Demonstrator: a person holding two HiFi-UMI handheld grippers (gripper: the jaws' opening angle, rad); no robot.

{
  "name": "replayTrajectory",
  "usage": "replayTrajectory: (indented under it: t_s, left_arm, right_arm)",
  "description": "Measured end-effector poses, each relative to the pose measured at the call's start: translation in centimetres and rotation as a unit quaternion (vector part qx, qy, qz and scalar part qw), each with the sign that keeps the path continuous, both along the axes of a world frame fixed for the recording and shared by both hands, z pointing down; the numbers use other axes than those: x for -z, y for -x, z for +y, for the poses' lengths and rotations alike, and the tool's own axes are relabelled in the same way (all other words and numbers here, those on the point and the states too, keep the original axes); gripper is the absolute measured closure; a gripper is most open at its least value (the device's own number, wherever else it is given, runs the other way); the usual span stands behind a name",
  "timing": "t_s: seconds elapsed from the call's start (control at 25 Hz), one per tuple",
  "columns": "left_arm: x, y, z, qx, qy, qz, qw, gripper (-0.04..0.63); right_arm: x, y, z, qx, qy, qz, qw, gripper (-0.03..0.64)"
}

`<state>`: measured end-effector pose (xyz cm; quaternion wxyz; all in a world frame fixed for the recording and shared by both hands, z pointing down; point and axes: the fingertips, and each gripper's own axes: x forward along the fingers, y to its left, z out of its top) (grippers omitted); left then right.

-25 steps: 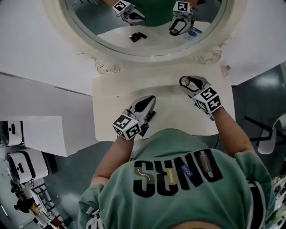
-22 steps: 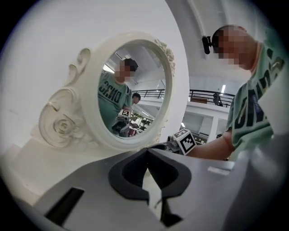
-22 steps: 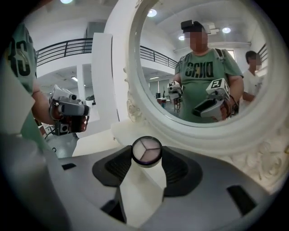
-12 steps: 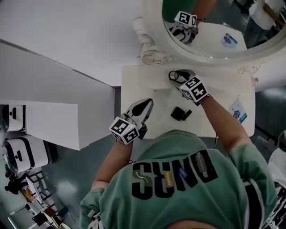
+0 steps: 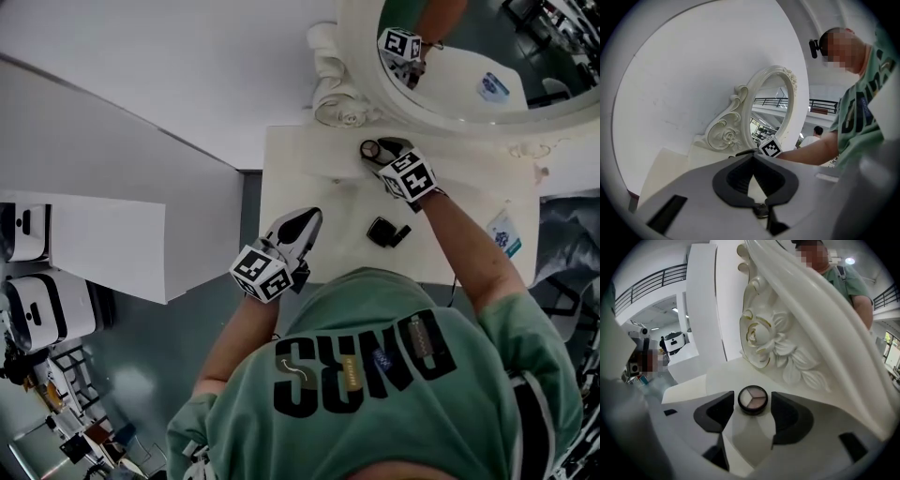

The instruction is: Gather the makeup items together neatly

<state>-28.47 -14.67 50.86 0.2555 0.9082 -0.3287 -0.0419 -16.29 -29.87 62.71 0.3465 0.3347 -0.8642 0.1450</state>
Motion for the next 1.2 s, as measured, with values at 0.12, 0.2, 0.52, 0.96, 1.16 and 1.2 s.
replayTrajectory:
  t_s: [0.12,0.2,0.52,0.96,1.16,1.2]
  left_arm:
    - [0.5,-1.2,0.2,-0.005,-0.004,0.004,1.0,0.598]
    - [0.6,-2.1,0.4,-0.015,-0.006,0.004,0.9999,0.598]
    - [-3.1,-8.3,1.4,-0.094,0.026,-0.056,0.9937,0.598]
    - [-16.6,-15.8,4.7,-0.143,0.17,-0.278,0.9345,0.293]
    - [-20.6,-16.9,5.8,-0.127,0.196,-0.352,0.9062,0.264]
    - [-21.0,-17.1,5.7,-0.123,0.198,-0.355,0.9053,0.264]
  right_arm:
    - [3.2,-0.9,0.6,0.002,-0.027,-0.027,0.999,0.373]
    - [5.3,-2.0,2.2,0.0,-0.036,-0.051,0.998,0.373]
    - [6.9,-12.0,10.2,-0.072,-0.025,-0.089,0.993,0.373]
    - [5.7,-23.6,15.4,-0.153,-0.006,-0.098,0.983,0.374]
    - [5.5,-27.2,16.2,-0.143,0.0,-0.1,0.985,0.374]
    - [5.3,-27.9,16.3,-0.14,0.001,-0.1,0.985,0.374]
